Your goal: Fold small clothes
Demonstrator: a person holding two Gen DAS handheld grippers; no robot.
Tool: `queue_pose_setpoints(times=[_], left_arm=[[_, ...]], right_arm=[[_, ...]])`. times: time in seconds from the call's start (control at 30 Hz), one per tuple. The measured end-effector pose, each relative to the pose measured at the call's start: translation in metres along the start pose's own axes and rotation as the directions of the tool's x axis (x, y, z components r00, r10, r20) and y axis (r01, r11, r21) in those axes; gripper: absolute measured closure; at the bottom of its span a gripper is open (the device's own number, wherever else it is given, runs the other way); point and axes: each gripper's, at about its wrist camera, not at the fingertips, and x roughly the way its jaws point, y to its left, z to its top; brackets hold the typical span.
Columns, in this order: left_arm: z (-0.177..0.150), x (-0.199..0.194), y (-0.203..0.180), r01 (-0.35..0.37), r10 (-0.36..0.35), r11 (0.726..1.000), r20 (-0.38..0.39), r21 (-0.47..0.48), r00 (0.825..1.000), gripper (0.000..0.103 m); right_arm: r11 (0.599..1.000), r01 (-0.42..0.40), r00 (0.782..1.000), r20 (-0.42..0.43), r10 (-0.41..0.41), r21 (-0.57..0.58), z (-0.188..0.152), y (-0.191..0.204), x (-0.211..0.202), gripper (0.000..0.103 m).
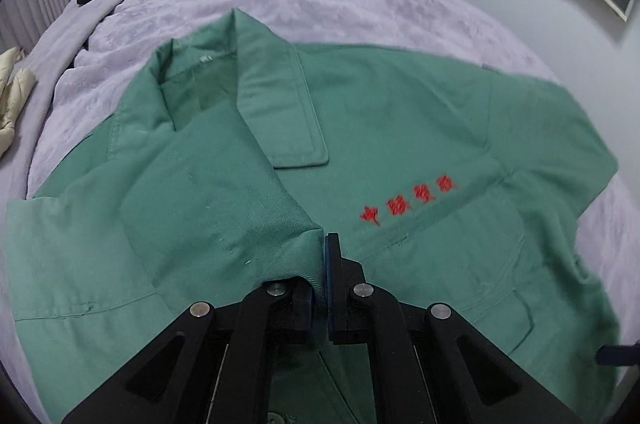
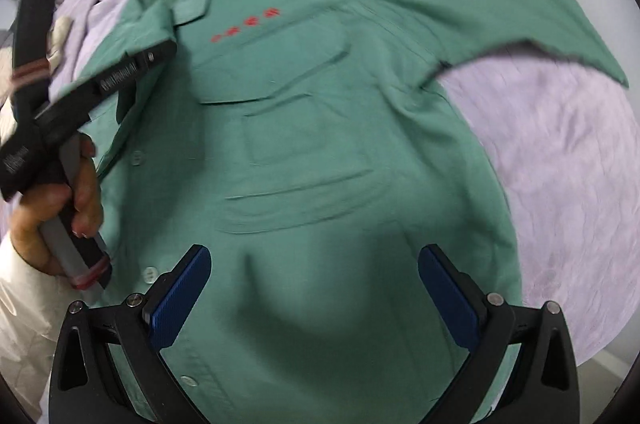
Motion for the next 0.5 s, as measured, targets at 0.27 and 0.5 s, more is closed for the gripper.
queue_pose_setpoints(times=[0.27,0.5], left_arm=[[-0.007,-0.067,-0.018,-0.033,0.018,0.991,0.110,0.133,0.994,0.001],[-0.029,-0.133,0.097,-0.208,0.214,0.970,0.041,-0.124,0.976,0.001]], right_arm=[[0.999,0.013,0.998,0.066,-0.011,-0.033,0.032,0.013,-0.008,0.000],[0.933,0.085,0.975,0.220,-0.006,-0.350,0.073,0.110,-0.005,0.000]])
